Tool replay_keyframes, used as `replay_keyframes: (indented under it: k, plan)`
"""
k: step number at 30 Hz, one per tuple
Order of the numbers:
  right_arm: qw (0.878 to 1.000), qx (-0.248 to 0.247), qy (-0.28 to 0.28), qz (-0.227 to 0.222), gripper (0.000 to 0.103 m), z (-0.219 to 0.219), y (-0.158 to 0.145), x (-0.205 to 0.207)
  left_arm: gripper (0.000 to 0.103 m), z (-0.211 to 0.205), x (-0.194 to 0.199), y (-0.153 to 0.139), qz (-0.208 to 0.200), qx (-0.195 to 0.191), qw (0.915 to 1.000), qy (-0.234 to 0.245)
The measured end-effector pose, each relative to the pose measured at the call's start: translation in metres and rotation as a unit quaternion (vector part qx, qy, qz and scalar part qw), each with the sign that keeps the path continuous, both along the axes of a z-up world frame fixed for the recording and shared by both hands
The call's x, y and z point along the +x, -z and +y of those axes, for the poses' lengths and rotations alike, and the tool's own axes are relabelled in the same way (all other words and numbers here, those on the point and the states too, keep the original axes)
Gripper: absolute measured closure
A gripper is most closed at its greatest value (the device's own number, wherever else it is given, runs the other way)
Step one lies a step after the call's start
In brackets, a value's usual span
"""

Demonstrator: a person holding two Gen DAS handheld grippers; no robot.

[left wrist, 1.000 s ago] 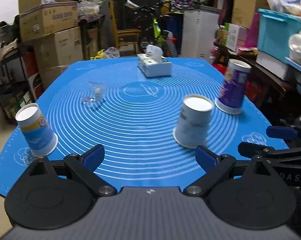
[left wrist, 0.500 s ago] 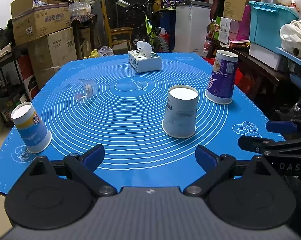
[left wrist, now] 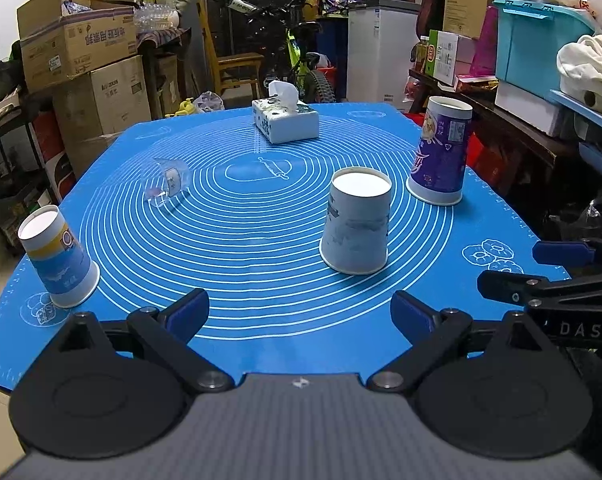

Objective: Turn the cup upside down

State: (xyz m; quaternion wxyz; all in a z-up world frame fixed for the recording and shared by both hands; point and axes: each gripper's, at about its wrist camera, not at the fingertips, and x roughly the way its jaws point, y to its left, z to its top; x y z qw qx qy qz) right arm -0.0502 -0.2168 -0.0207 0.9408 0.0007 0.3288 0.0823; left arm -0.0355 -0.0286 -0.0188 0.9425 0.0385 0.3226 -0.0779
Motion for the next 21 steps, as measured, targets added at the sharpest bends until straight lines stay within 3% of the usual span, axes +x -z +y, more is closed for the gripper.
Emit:
replay_keyframes:
  k: [21]
  plan:
    - [1.0,0.0,0.002,0.004,0.025,-0.0008,0.0016,0.0008,0.006,-0.0017,0.0007,0.0003,-0.001,0.002,1.0,0.0]
